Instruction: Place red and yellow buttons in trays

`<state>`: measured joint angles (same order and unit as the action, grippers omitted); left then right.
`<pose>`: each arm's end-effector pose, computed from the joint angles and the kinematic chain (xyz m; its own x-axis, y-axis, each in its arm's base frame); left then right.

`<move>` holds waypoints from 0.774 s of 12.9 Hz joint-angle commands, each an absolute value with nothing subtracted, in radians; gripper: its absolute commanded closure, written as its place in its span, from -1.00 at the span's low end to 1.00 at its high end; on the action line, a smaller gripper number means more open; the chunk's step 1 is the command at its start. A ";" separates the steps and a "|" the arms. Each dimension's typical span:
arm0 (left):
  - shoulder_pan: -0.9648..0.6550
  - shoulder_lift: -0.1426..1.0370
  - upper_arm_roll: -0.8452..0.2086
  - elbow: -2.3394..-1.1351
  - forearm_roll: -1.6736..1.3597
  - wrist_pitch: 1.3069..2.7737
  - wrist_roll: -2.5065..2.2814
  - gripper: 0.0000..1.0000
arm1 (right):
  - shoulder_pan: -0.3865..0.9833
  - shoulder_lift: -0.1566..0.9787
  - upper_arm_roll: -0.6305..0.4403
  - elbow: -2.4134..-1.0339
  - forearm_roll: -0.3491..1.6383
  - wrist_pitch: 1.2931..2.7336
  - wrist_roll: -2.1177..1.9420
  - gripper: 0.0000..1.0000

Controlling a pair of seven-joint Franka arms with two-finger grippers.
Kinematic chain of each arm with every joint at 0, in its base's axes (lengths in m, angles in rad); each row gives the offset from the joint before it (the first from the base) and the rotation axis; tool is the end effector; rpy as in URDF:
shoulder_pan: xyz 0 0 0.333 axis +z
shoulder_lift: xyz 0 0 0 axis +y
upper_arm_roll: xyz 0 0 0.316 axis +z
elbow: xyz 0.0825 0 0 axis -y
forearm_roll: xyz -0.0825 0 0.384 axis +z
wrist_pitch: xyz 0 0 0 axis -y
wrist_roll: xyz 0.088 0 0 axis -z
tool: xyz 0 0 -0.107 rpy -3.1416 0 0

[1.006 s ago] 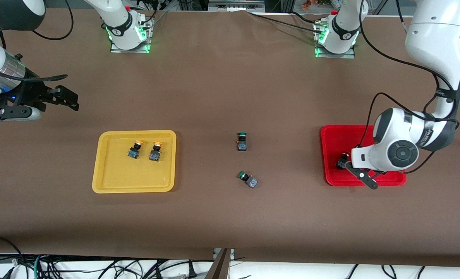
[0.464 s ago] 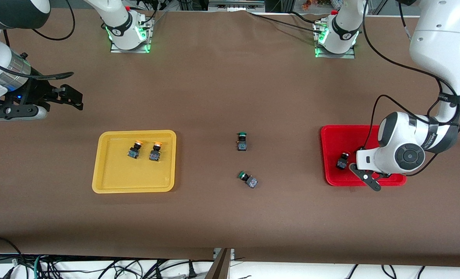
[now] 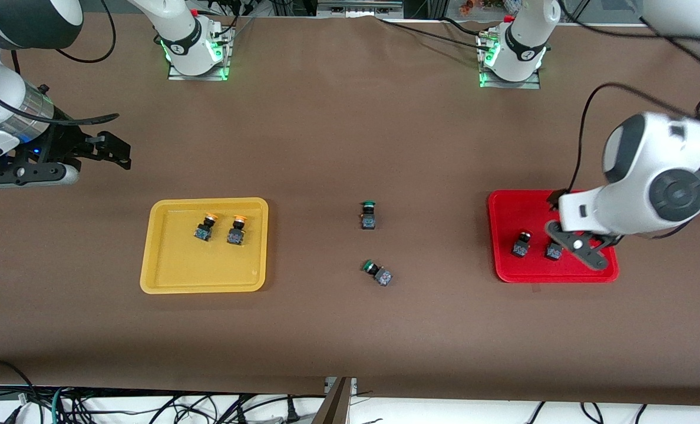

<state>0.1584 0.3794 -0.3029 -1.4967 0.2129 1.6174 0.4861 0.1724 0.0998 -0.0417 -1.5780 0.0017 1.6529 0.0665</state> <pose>0.6407 -0.0456 0.4425 0.7619 -0.5954 -0.2549 -0.6094 -0.7923 0.0292 0.5843 0.0781 0.5711 0.9976 0.0641 -0.0246 0.0642 -0.9979 0.0041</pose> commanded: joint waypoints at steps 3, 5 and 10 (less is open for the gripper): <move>0.164 0.258 -0.304 -1.414 0.163 1.444 0.289 -1.00 | 0.173 0.109 -0.040 -1.552 -0.006 1.647 0.074 -0.99; 0.149 0.232 -0.288 -1.390 0.163 1.433 0.279 -1.00 | 0.173 0.109 -0.040 -1.552 -0.006 1.649 0.074 -0.99; -0.029 -0.082 -0.054 -1.821 0.031 1.756 -0.061 -1.00 | 0.173 0.109 -0.040 -1.552 -0.005 1.651 0.074 -0.99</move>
